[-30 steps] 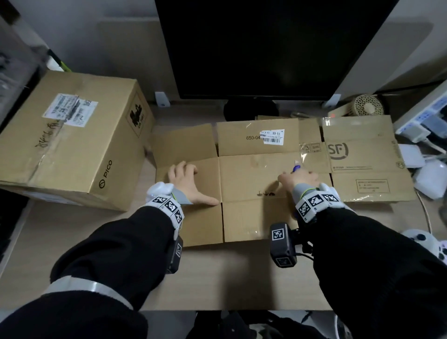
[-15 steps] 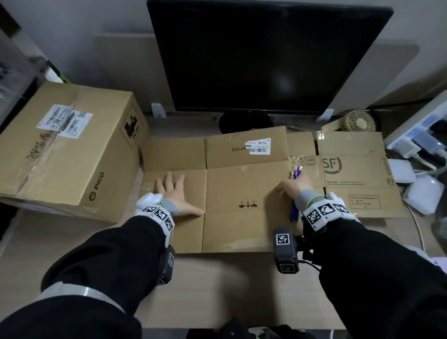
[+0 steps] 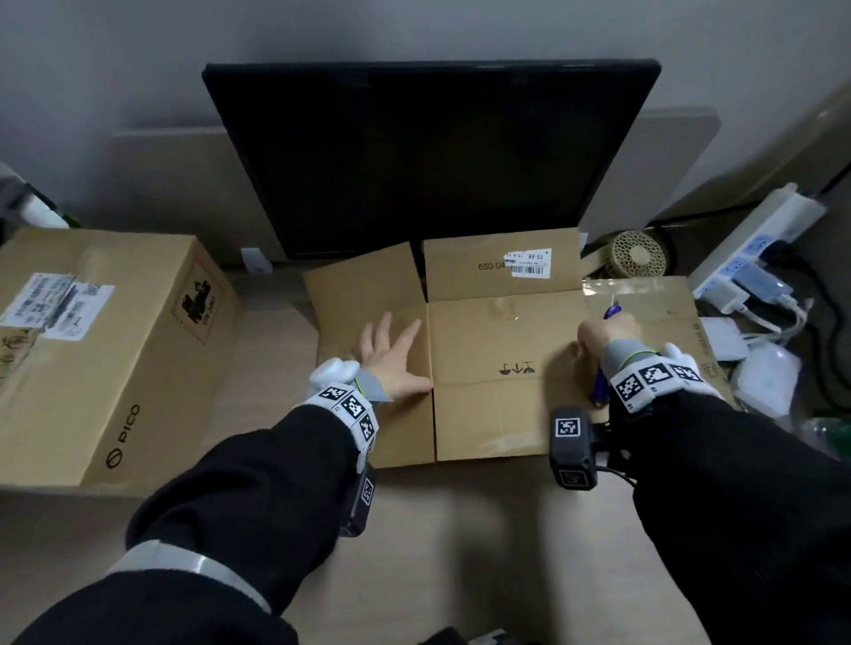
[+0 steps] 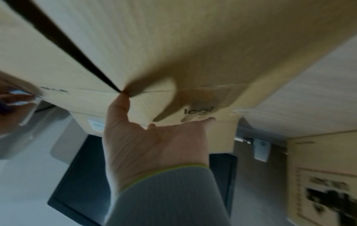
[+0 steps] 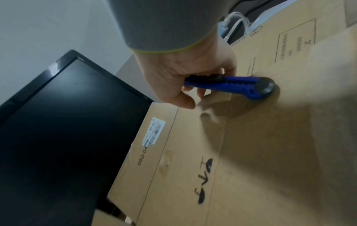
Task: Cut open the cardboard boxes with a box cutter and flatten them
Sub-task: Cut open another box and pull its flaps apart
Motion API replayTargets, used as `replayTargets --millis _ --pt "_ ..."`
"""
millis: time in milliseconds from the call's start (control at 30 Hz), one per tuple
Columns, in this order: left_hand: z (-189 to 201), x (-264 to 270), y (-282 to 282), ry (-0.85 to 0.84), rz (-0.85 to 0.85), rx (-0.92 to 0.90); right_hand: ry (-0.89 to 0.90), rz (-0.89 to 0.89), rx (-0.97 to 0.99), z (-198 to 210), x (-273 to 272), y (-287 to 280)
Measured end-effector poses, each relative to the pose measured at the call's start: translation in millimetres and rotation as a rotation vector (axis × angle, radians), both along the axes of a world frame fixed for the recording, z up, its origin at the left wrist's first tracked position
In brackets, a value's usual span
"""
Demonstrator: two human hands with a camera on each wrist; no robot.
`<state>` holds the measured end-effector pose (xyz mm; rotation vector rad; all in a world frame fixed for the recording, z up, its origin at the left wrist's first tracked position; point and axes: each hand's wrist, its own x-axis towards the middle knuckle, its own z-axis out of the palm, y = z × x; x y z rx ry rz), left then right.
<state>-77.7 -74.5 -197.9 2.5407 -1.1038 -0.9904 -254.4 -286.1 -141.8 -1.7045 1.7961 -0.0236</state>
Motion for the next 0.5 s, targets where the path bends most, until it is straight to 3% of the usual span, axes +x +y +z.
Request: replayTargets --millis 200,500 --pt "-23.4 -15.5 -31.5 -0.001 -0.167 0.111 0.283 0.314 -0.060 -26.9 26.3 11.7" --pt "-36.3 -9.3 -47.3 -0.004 -0.255 0.217 0.504 0.501 -0.056 -77.0 56.6 25.0"
